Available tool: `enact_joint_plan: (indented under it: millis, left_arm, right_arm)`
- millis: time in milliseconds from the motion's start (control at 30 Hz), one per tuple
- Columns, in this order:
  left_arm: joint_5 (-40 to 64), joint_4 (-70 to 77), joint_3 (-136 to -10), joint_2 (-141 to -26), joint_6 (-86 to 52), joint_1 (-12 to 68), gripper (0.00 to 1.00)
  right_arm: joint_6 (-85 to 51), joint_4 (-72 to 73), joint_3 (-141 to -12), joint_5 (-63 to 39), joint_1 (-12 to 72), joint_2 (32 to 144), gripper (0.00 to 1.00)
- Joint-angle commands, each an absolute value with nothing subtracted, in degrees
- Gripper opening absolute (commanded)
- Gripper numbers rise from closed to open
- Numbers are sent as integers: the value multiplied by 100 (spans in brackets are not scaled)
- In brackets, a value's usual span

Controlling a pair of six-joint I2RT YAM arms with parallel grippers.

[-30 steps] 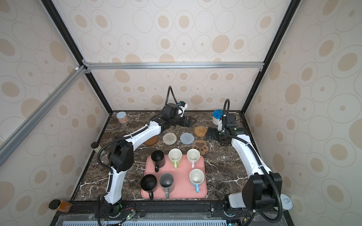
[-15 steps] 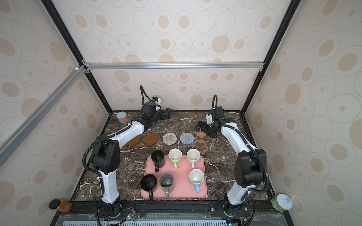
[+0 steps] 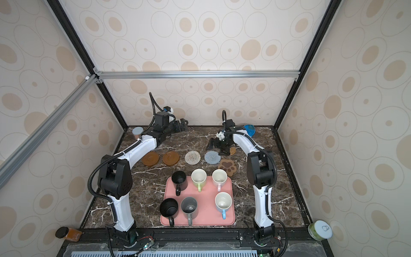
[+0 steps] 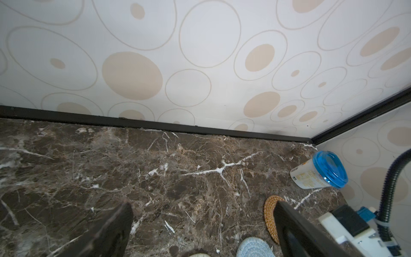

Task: Place cups on coasters
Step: Move the coaster to the middle-right of the table.

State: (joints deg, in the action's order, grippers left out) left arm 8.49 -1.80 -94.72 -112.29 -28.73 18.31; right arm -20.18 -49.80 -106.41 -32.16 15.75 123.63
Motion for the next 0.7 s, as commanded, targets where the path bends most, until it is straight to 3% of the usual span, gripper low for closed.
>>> enact_joint_plan:
  millis: [0, 167, 433, 667]
  left_arm:
    - [806, -316, -9855, -11378, -2700, 1805, 100]
    - [843, -275, -9908, -11511, -2698, 1784, 100]
    - [958, -335, -10040, -11694, -2814, 1762, 100]
    - [964, -468, -10056, -11683, -2804, 1762, 100]
  right_arm:
    - [-1827, -5572, -10846, -2804, 1714, 12366, 100]
    - [-1724, -5965, -10810, -2125, 1714, 12218, 100]
    - [-1685, -5941, -9982, -1996, 1632, 11883, 100]
    - [-1693, -6221, -10224, -1252, 1626, 12038, 100]
